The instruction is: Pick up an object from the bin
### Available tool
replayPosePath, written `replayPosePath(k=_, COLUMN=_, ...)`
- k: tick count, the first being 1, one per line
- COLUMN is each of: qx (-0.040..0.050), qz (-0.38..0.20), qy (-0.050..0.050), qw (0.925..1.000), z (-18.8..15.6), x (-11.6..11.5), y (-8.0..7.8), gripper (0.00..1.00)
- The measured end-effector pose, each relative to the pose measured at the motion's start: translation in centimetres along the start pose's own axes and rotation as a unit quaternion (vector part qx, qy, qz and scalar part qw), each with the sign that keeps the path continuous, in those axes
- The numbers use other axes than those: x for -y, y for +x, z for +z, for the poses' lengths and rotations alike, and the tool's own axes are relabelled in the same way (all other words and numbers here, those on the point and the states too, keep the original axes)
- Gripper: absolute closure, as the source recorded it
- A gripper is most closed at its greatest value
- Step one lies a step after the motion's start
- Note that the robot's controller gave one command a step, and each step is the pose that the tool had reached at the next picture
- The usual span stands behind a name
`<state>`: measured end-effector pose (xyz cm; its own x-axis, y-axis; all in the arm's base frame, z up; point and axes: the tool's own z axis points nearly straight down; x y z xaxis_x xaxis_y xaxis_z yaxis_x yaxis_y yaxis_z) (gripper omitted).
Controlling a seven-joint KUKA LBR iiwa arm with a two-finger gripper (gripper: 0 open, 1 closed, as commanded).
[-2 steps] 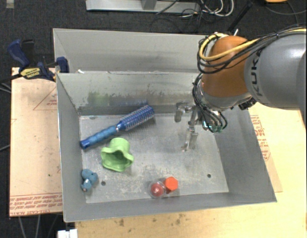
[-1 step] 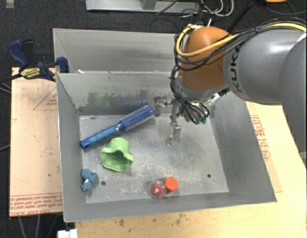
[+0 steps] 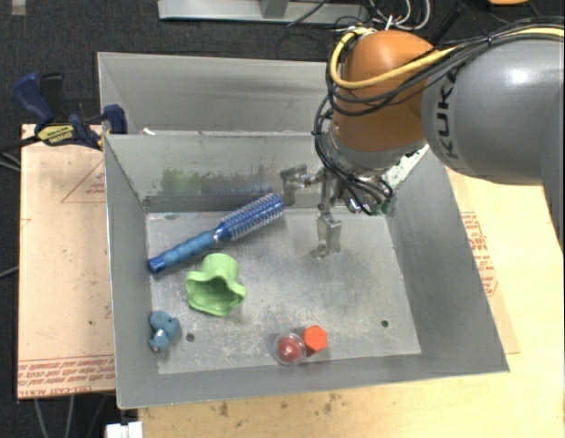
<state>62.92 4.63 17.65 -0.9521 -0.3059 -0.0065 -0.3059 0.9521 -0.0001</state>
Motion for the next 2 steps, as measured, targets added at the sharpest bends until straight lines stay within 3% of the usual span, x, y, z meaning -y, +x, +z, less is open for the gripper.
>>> replayPosePath(k=1, qx=-0.0011, qz=-0.075, qy=0.000, qw=0.9972, z=-0.2, x=-0.1, y=-0.1, gripper=0.00)
replayPosePath(k=2, qx=-0.0036, qz=-0.087, qy=-0.001, qw=0.9962, z=-0.5, x=-1.5, y=3.8, gripper=0.00)
